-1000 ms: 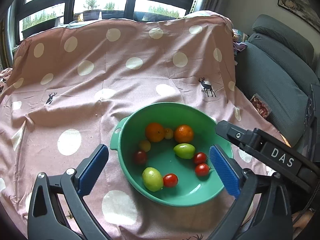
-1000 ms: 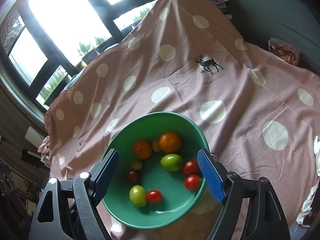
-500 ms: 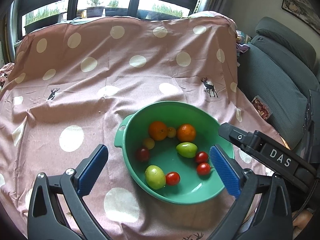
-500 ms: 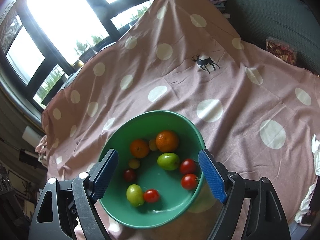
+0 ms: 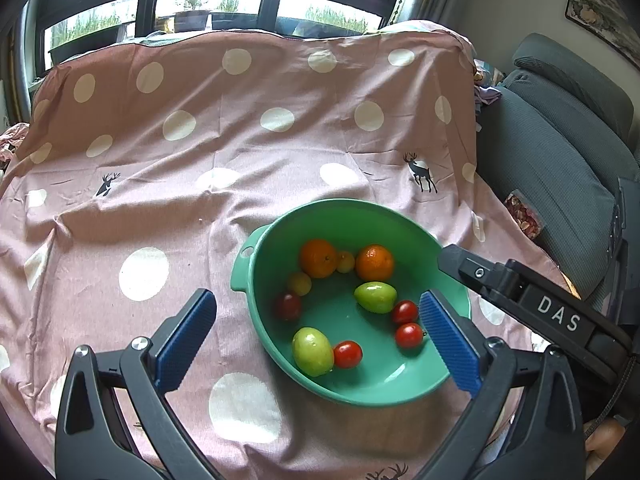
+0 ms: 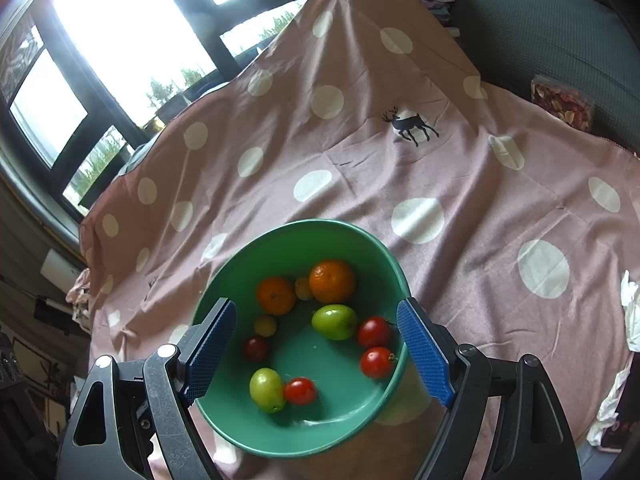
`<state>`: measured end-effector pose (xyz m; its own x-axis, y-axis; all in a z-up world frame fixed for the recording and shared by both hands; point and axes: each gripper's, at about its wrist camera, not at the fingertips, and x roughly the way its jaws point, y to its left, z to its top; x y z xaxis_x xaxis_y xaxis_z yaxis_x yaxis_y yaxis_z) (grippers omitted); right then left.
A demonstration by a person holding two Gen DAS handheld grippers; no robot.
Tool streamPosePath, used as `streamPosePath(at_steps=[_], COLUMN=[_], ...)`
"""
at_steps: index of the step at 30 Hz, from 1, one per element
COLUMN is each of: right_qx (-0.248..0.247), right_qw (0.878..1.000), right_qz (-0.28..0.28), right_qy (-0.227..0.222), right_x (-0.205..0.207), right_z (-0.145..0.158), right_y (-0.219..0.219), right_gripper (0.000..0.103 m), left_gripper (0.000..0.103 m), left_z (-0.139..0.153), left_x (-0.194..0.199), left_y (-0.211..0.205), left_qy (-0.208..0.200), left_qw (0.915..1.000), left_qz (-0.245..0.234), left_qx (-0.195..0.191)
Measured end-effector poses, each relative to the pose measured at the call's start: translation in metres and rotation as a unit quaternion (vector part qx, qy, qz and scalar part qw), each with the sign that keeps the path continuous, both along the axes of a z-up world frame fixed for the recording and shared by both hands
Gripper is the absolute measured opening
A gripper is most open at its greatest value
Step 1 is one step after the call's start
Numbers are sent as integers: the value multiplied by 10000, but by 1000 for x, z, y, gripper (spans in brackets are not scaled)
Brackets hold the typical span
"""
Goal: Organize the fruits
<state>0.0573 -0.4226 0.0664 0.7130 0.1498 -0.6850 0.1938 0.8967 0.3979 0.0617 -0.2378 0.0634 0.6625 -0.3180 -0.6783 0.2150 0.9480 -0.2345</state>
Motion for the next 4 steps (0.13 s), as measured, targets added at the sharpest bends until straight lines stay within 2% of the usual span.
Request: streamPosePath(at_steps=[4], right_qx=[-17], right_qw=[10000], right_qz=[1], right_qy=[20], right_x=[0], right_z=[-1], right_y=[-2], right_gripper=[83], left_gripper=[102], left_z=[-1], left_x=[-1], left_y=[1], left_qy=[16], left_qw=[10000], left_qz=[1], left_qx=[-5])
